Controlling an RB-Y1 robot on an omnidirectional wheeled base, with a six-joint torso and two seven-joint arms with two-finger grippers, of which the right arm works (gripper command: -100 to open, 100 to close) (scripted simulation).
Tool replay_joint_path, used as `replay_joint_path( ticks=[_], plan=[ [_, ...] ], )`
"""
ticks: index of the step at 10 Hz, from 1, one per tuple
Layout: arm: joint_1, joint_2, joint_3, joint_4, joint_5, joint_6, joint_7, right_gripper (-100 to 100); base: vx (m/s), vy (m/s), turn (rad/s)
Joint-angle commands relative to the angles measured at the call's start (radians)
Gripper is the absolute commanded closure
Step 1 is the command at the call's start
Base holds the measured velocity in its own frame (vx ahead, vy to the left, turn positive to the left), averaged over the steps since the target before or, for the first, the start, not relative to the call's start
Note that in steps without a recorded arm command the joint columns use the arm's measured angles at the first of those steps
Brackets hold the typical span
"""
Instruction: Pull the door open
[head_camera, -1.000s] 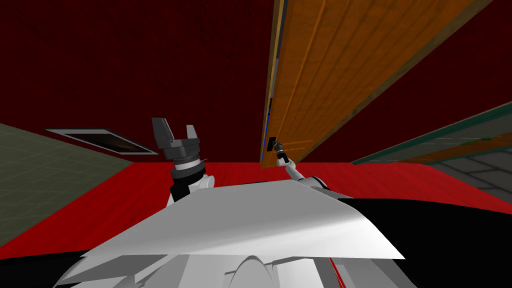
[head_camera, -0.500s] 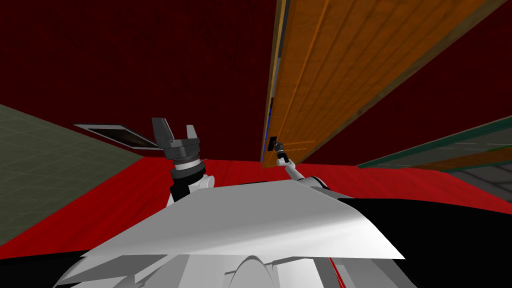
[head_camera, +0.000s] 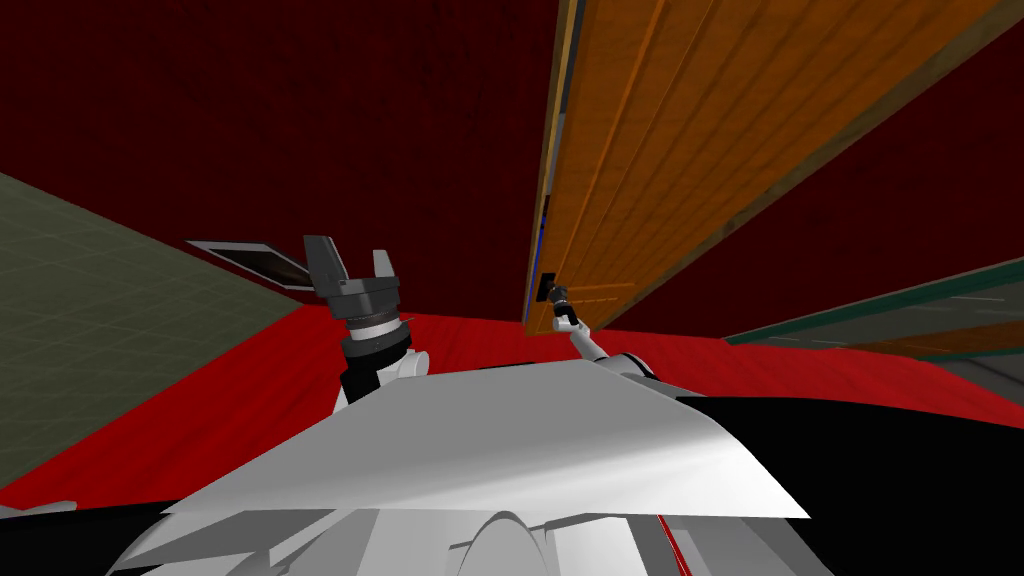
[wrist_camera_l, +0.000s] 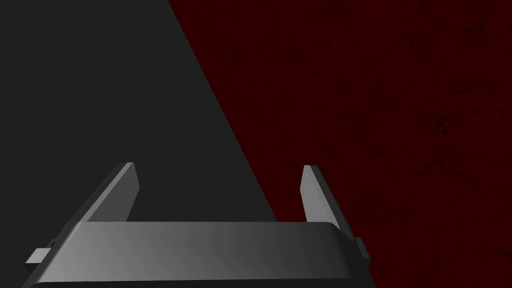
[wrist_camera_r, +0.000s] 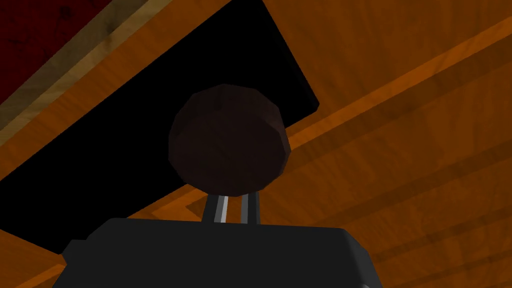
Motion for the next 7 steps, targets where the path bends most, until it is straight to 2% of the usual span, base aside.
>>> replay_joint_path(
  ticks=[1, 2, 4, 5, 7],
  plan=[
    [-0.02, 0.015, 0.009, -0.005, -0.038, -0.011, -0.05, 100, -0.076, -0.063, 0.141],
    [-0.02, 0.015, 0.009, -0.005, -0.038, -0.011, -0.06, 100, -0.051, -0.054, 0.05],
    [-0.022, 0.019, 0.011, -0.004, -0.085, -0.004, -0.123, 100, -0.058, -0.044, 0.138],
    [0.003, 0.014, 0.009, -0.011, -0.097, 0.015, -0.133, -100, -0.073, -0.057, 0.043],
    [0.008, 0.028, 0.018, -0.031, -0.136, 0.025, -0.187, -100, -0.123, -0.058, -0.002]
  ],
)
